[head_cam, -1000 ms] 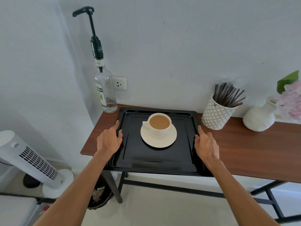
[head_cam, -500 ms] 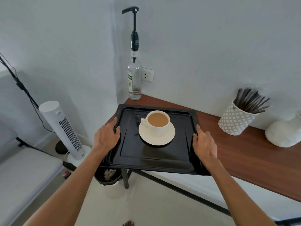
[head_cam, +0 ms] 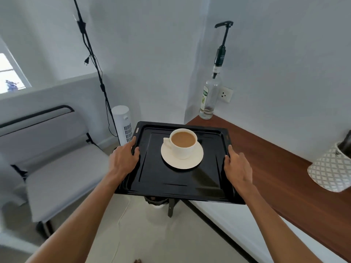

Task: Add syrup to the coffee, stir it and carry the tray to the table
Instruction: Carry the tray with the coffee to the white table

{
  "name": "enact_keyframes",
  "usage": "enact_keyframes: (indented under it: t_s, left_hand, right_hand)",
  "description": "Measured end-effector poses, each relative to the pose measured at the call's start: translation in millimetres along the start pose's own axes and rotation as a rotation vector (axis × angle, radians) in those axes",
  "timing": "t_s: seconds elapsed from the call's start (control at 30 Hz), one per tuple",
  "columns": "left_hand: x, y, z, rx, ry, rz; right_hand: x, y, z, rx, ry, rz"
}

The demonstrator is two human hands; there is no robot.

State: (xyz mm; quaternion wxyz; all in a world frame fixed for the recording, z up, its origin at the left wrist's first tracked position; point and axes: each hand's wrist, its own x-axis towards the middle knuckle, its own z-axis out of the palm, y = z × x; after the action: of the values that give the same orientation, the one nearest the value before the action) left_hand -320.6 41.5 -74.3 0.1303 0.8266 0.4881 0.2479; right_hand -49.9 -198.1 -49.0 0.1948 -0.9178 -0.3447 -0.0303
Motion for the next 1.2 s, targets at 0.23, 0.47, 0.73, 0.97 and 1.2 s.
enact_keyframes:
  t_s: [0.23, 0.47, 0.73, 0.97, 1.2]
  left_hand:
    - [-21, -65, -44, 0.009, 0.088, -0.138]
    - [-39, -131, -98, 0.035, 0.160, -0.277]
    - [-57, -221, -158, 0.062, 0.218, -0.401]
    - [-77, -305, -205, 0.133, 0.287, -0.510]
    - [-104, -378, -247, 0.156, 0.338, -0.631]
  right_hand:
    - [9, -72, 25, 0.061, -0.045, -0.166]
    - [8, -162, 55, 0.096, -0.115, -0.308]
    - [-11, -272, 90, 0.123, -0.179, -0.458]
    - [-39, -370, 127, 0.179, -0.214, -0.556]
    - [-73, -462, 162, 0.208, -0.249, -0.673]
